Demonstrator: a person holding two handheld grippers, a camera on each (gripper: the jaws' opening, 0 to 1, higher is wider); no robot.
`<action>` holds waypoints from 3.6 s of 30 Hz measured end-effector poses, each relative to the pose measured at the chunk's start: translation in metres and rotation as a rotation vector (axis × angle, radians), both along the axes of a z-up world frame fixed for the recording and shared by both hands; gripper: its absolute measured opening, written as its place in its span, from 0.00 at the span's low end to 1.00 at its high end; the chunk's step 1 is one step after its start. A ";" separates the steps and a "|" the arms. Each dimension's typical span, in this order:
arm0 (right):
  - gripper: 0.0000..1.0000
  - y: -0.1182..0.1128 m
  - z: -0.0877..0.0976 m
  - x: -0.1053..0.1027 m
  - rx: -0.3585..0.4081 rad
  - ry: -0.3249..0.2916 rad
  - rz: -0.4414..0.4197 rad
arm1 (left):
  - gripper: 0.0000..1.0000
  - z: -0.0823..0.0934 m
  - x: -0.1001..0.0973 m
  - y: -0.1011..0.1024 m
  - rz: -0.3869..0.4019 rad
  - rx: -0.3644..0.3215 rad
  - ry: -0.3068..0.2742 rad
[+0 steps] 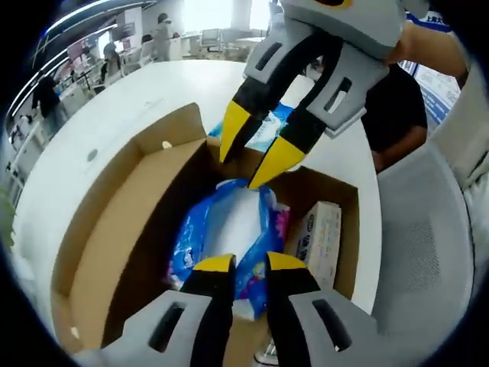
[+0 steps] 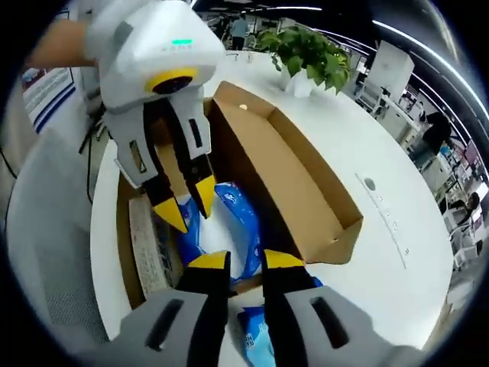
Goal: Operate the shoe box by opening the lid, removing the specified soft item, and placing it in the target area until the item is outside and the box remains undamaged.
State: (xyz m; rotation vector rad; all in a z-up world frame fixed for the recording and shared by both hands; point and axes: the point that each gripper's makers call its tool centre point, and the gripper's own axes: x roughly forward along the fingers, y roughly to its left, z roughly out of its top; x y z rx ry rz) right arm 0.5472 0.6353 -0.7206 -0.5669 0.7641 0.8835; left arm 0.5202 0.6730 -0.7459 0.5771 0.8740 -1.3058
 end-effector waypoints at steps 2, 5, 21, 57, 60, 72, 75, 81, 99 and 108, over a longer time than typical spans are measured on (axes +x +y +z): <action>0.12 0.003 -0.004 0.002 -0.017 0.004 0.008 | 0.12 -0.001 0.000 0.003 0.002 0.002 0.002; 0.10 0.007 -0.011 0.005 -0.045 -0.003 0.034 | 0.10 -0.003 0.001 0.008 0.009 0.009 0.007; 0.00 0.008 -0.025 0.008 -0.101 -0.009 0.045 | 0.00 -0.001 0.004 0.023 0.066 0.013 0.021; 0.00 -0.002 0.071 0.003 -0.020 -0.087 0.085 | 0.00 0.098 -0.005 0.016 0.114 -0.071 -0.041; 0.00 -0.009 0.078 0.000 -0.018 -0.083 0.084 | 0.00 0.105 -0.008 0.008 0.112 -0.075 -0.038; 0.00 -0.045 0.094 -0.007 -0.033 -0.090 0.065 | 0.00 0.127 -0.015 -0.029 0.067 -0.105 -0.052; 0.00 -0.054 0.097 -0.009 -0.033 -0.088 0.056 | 0.00 0.128 -0.016 -0.037 0.058 -0.108 -0.053; 0.00 -0.070 0.100 -0.011 -0.039 -0.081 0.042 | 0.00 0.134 -0.018 -0.057 0.031 -0.119 -0.054; 0.00 -0.120 0.111 -0.012 -0.027 -0.092 -0.022 | 0.00 0.142 -0.020 -0.108 -0.028 -0.136 -0.056; 0.00 -0.150 0.111 -0.015 -0.033 -0.092 -0.050 | 0.00 0.142 -0.022 -0.133 -0.058 -0.144 -0.055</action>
